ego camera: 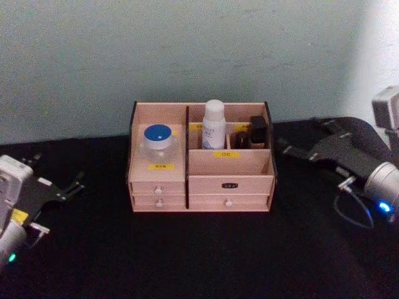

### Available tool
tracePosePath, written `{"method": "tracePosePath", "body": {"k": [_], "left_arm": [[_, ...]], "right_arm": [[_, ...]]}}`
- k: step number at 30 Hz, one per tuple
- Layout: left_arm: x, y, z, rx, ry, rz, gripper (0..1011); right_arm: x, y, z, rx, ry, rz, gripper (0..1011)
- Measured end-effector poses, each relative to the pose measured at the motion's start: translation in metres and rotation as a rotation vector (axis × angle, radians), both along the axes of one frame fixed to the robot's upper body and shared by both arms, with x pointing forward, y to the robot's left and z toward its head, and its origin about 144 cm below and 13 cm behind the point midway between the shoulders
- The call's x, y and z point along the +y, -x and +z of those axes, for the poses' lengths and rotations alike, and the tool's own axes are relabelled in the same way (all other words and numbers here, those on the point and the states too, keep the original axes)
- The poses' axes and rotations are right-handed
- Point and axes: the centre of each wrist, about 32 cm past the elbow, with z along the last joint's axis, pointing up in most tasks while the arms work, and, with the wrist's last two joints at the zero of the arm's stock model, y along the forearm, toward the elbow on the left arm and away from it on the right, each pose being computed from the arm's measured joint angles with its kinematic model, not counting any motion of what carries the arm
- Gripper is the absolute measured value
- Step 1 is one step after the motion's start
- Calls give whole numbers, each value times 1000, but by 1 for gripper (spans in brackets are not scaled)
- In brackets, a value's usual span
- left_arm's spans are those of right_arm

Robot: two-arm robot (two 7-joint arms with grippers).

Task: Pick up the facial cleanser and watermelon frost from the table and place them into the tiered storage box.

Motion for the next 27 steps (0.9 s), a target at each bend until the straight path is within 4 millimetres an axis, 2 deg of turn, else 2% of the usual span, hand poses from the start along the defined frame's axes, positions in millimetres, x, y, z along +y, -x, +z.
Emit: {"method": "tracePosePath", "body": {"k": [1,6,11,22,27], "left_arm": [[0,0,0,0,0,0,1001],[0,0,0,0,0,0,1001],[0,0,0,0,0,0,1001],[0,0,0,0,0,0,1001],[0,0,0,0,0,0,1001]], "right_arm": [[-1,0,0,-8,2,-83,1002],[-1,-2,-7,-34,57,-275,1002],[10,-4,-26,-57,154,-407,1002],[30,-5,-68,-24,275,-466,1002],[31,-7,-72,-19,281,-476,1002]]}}
